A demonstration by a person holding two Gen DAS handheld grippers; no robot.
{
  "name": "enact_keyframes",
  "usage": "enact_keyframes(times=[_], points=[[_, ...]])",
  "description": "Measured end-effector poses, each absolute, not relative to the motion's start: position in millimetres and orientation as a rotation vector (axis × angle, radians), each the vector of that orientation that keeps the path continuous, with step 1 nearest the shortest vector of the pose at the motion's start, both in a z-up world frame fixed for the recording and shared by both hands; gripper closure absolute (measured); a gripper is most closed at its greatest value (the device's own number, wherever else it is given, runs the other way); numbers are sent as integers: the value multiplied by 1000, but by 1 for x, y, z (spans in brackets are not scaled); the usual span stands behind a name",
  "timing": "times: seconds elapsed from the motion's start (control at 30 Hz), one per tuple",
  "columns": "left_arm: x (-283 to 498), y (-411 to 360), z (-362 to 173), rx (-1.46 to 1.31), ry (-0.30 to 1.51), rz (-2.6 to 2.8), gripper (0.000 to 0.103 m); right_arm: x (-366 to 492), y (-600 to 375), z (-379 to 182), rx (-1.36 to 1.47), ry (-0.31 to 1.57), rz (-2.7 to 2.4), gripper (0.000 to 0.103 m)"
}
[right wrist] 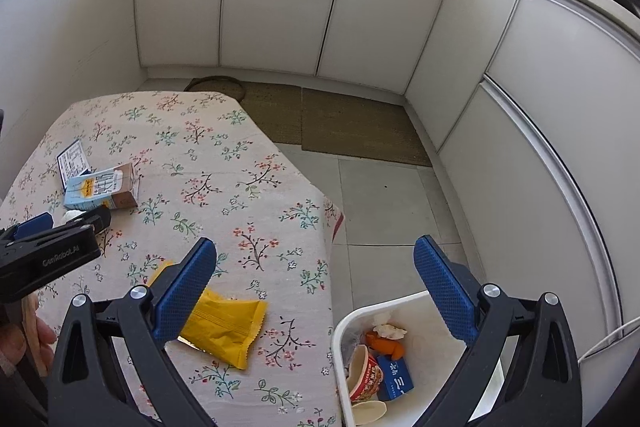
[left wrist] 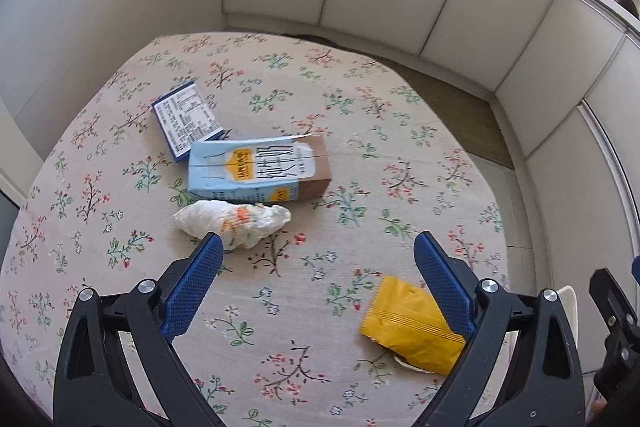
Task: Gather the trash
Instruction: 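Lower the right tool onto the yellow packet and close on it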
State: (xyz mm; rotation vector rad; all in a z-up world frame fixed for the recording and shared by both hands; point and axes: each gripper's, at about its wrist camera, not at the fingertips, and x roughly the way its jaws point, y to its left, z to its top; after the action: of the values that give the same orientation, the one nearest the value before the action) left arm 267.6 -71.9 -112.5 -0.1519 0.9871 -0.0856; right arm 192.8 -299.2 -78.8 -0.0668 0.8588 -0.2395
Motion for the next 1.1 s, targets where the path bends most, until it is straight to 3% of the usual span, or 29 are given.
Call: enact_keyframes(times=[0.23, 0.37, 0.7, 1.1], points=[[300, -23, -160, -321, 1087, 106, 13, 200, -288, -96, -123, 924, -193, 7], [315, -7, -173, -438, 1129, 138, 24, 203, -284, -103, -154, 949, -172, 7], [316, -21, -172, -263, 1120, 105, 46, 205, -277, -117, -203, 1006, -119, 7], [258, 19, -146, -235, 1022, -8, 48, 213, -258, -147, -206, 1094, 17, 7]])
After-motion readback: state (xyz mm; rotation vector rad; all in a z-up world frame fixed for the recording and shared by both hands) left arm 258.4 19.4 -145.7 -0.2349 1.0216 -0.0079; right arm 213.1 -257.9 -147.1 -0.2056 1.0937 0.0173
